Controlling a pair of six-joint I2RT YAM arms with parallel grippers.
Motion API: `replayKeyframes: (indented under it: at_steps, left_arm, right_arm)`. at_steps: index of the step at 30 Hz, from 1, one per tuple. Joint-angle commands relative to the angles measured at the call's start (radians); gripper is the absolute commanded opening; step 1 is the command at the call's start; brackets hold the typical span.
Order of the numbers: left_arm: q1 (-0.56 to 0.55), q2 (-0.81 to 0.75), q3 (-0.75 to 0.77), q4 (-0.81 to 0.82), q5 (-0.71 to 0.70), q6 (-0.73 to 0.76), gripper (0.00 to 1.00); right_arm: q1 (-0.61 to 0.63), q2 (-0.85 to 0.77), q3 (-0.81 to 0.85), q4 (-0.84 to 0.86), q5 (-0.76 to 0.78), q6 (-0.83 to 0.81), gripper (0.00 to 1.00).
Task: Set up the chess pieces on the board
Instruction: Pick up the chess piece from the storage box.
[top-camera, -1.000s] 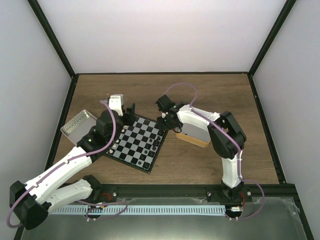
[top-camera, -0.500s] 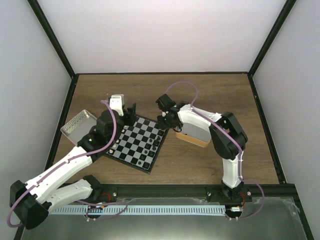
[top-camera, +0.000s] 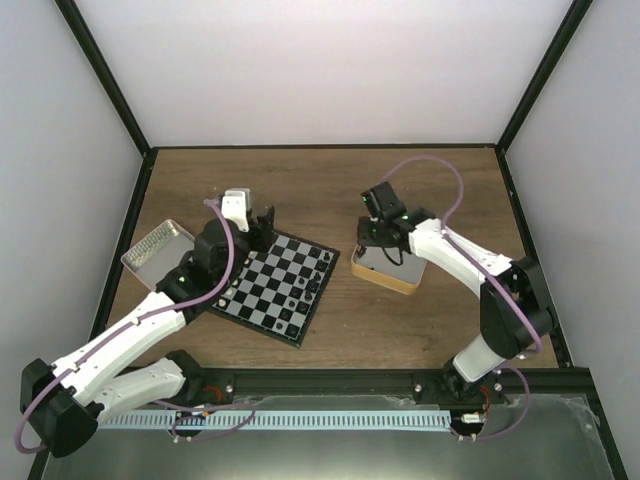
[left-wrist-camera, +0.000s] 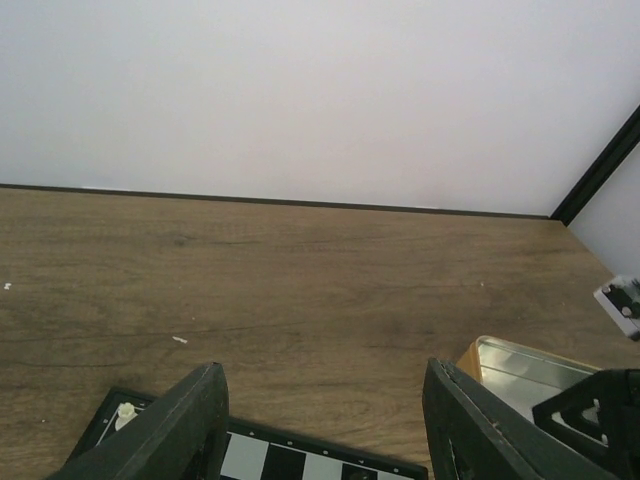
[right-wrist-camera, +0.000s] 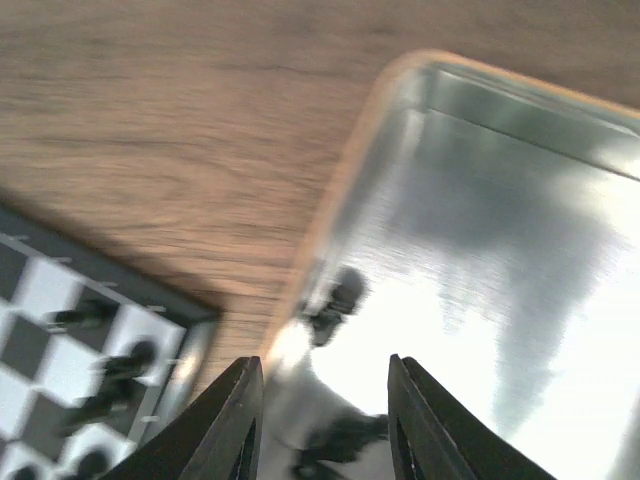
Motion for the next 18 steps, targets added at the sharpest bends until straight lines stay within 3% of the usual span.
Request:
replayKeyframes:
  at_steps: [1, 10, 18]
  left_arm:
    - [0.005, 0.018, -0.001, 0.032, 0.015, -0.001, 0.55]
    - [0.007, 0.035, -0.001, 0.037, 0.020, -0.010, 0.55]
    - [0.007, 0.031, -0.003, 0.032, 0.016, -0.004, 0.55]
  right_arm:
    - [-0.086, -0.026, -0.103, 0.022, -0.027, 0.028, 0.36]
    - [-0.113, 0.044, -0.172, 0.198, -0.195, 0.191, 0.34]
    - [-0.113, 0.137, -0.106, 0.202, -0.156, 0.250, 0.26]
